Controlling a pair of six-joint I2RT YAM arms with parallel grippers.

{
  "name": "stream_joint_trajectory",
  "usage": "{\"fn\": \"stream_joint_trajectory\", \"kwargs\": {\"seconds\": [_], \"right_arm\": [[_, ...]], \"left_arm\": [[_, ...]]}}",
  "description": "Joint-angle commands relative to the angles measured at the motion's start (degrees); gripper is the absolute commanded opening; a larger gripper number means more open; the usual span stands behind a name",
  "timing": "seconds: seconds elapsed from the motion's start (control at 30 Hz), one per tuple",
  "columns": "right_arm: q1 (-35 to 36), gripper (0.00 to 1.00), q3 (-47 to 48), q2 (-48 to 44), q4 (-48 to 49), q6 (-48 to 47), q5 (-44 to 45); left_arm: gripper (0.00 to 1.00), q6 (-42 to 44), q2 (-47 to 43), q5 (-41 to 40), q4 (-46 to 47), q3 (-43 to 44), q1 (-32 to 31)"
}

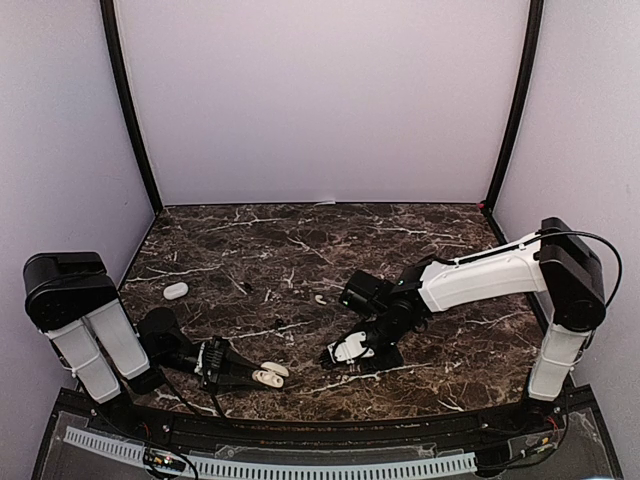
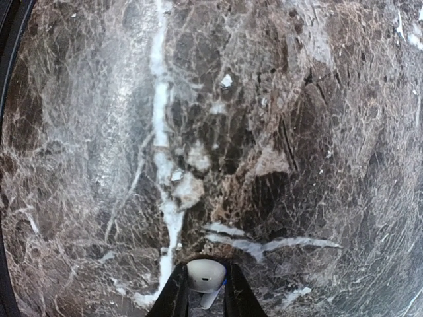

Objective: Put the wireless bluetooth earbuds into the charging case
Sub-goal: Pick up the right earbud from the center of the board.

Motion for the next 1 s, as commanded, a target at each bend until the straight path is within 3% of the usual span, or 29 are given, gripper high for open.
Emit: {"fn": "stream_joint_trajectory", "kwargs": {"seconds": [0.0, 0.23, 0.43, 0.7, 0.97], "right_arm": [[0.5, 0.15, 0.6, -1.0, 1.3, 1.4, -1.5], [0.5, 0.13, -1.8, -5.0, 5.4, 3.2, -4.4], [0.4, 0.13, -6.7, -11.4, 14.8, 6.9, -6.3], [0.4, 0.11, -17.5, -22.1, 40.9, 18.6, -7.5], [2.7, 0.08, -28.4, -24.8, 76.1, 30.9, -6.2]], "left_arm": [[0.0, -0.5, -0.3, 0.2, 12.5, -0.4, -0.2], [0.0, -0.5, -0.3, 0.3, 12.5, -0.3, -0.2], [0.0, -1.4, -0.2, -0.4, 12.5, -0.1, -0.2], [0.0, -7.1, -1.0, -9.5, 12.5, 1.2, -0.5], [0.0, -14.1, -2.4, -18.6, 12.5, 5.6, -1.2]]}}
